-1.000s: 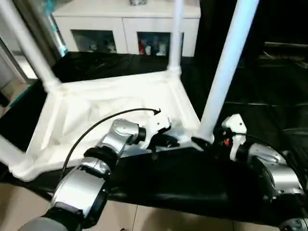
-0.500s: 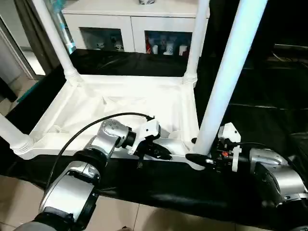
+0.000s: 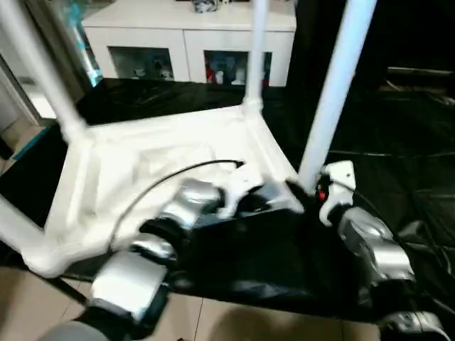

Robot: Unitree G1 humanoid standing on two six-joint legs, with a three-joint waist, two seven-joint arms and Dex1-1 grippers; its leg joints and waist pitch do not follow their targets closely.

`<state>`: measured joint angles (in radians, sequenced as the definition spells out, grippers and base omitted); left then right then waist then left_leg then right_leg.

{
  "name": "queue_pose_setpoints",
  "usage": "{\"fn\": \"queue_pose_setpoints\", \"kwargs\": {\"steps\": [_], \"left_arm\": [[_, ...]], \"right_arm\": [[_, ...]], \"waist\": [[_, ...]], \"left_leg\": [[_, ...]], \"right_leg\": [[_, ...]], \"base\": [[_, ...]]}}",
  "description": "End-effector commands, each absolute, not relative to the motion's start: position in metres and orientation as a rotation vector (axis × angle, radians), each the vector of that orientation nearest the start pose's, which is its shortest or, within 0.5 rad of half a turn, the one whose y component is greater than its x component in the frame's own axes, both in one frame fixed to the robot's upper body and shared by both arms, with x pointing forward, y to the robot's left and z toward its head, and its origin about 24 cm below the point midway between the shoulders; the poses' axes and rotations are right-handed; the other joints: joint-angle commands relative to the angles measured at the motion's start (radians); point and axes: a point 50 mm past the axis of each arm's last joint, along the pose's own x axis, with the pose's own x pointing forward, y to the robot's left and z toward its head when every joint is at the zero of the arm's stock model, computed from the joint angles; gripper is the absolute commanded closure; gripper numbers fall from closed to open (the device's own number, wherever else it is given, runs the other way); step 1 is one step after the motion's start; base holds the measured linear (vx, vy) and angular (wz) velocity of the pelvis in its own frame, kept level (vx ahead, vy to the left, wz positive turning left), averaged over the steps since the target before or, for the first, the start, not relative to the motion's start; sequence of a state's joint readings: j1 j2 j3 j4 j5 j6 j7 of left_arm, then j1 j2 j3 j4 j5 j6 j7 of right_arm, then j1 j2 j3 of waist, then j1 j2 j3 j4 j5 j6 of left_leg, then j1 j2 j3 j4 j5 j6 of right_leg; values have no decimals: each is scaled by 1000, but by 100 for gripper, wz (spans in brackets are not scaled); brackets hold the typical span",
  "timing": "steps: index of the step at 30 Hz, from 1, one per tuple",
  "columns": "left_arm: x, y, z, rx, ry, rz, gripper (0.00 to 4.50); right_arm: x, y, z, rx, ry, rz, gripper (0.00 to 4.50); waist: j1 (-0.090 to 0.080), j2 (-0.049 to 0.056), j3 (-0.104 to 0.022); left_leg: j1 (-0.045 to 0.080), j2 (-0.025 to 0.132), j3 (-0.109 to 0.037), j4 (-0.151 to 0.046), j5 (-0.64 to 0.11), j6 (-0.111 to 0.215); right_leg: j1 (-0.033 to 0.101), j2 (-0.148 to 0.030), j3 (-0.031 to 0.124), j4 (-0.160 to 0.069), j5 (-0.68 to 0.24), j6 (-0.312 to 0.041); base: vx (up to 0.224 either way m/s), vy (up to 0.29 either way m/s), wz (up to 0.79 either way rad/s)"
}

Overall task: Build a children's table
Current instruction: Rotate leg to tighten

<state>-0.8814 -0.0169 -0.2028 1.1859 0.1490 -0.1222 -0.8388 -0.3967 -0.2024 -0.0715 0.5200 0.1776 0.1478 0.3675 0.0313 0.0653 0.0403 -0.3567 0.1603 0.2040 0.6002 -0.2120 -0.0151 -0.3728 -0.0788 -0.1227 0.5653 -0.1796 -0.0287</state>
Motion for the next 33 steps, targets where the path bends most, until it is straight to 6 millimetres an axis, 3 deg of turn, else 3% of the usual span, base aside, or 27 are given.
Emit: {"fn": "queue_pose_setpoints", "kwargs": {"steps": [1, 2, 3, 4, 5, 7, 10, 13, 14, 16, 18, 22, 24, 28, 33], "left_arm": [[350, 26, 52, 309, 299, -1129, 450], [346, 11, 52, 295, 290, -1122, 450], [346, 11, 52, 295, 290, -1122, 450], [345, 5, 52, 298, 286, -1128, 450], [344, 2, 52, 306, 284, -1134, 450], [343, 3, 51, 317, 284, -1140, 450], [344, 7, 50, 329, 287, -1146, 450], [344, 16, 50, 345, 289, -1187, 450], [342, 26, 48, 356, 300, -1262, 450], [341, 29, 47, 362, 305, -1289, 450], [341, 31, 47, 366, 307, -1303, 450], [331, 52, 45, 359, 328, -1514, 450], [330, 53, 45, 356, 330, -1527, 450], [326, 67, 45, 359, 364, -1616, 450], [324, 80, 44, 363, 388, -1652, 450]], "right_arm": [[306, -175, -7, 21, 428, 269, 197], [313, -167, -7, 60, 429, 225, 197], [313, -167, -7, 60, 429, 225, 197], [316, -161, -4, 51, 413, 240, 197], [319, -154, -1, 41, 389, 269, 197], [321, -149, 4, 19, 357, 317, 141], [322, -147, 9, 27, 328, 366, 120], [320, -151, 17, 15, 299, 468, 94], [312, -156, 25, 6, 280, 631, 94], [308, -158, 27, -2, 277, 702, 94], [306, -158, 28, -9, 275, 742, 94], [281, -177, 39, -78, 310, 1011, 94], [279, -179, 40, -77, 315, 1029, 94], [272, -188, 44, -99, 353, 1101, 94], [267, -189, 45, -87, 377, 1156, 108]], "waist": [[-7, -15, -45], [-6, -15, -47], [-7, 2, -48], [-11, -9, -49], [-8, -9, -51], [-7, -8, -54], [-5, -8, -57], [-3, -8, -58], [0, -23, -55], [9, -13, -55], [10, -14, -60], [22, -12, -60], [25, -12, -61], [35, -11, -57], [42, -10, -61]], "left_leg": [[14, 83, -53, -84, -284, 40], [12, 83, -52, -84, -268, 51], [13, 82, -52, -82, -267, 51], [10, 83, -52, -83, -262, 49], [9, 82, -50, -81, -246, 57], [6, 81, -50, -79, -219, 71], [3, 82, -47, -75, -169, 103], [2, 83, -46, -74, -163, 118], [-1, 81, -44, -73, -173, 136], [-7, 86, -44, -72, -145, 161], [-5, 89, -44, -69, -132, 166], [-10, 92, -44, -65, -114, 190], [-8, 93, -44, -65, -117, 191], [-2, 94, -43, -70, -150, 154], [0, 98, -44, -70, -137, 143]], "right_leg": [[27, -109, 67, -101, -419, -136], [29, -109, 69, -97, -390, -145], [27, -109, 69, -94, -376, -153], [32, -106, 67, -93, -351, -158], [33, -109, 68, -89, -325, -167], [37, -109, 69, -83, -286, -176], [41, -109, 69, -73, -215, -195], [44, -108, 68, -71, -201, -201], [47, -106, 66, -74, -212, -194], [49, -107, 66, -68, -196, -189], [46, -107, 65, -62, -171, -195], [46, -107, 66, -57, -142, -198], [42, -107, 65, -56, -144, -202], [38, -107, 66, -65, -216, -199], [37, -108, 69, -57, -173, -207]], "base": [[0, 0, 0], [0, 0, 0], [0, 0, 0], [0, 0, 0], [0, 0, 0], [0, 0, 0], [0, 0, 0], [0, 0, 0], [0, 0, 0], [0, 0, 0], [0, 0, 0], [0, 0, 0], [0, 0, 0], [0, 0, 0], [0, 0, 0]]}}
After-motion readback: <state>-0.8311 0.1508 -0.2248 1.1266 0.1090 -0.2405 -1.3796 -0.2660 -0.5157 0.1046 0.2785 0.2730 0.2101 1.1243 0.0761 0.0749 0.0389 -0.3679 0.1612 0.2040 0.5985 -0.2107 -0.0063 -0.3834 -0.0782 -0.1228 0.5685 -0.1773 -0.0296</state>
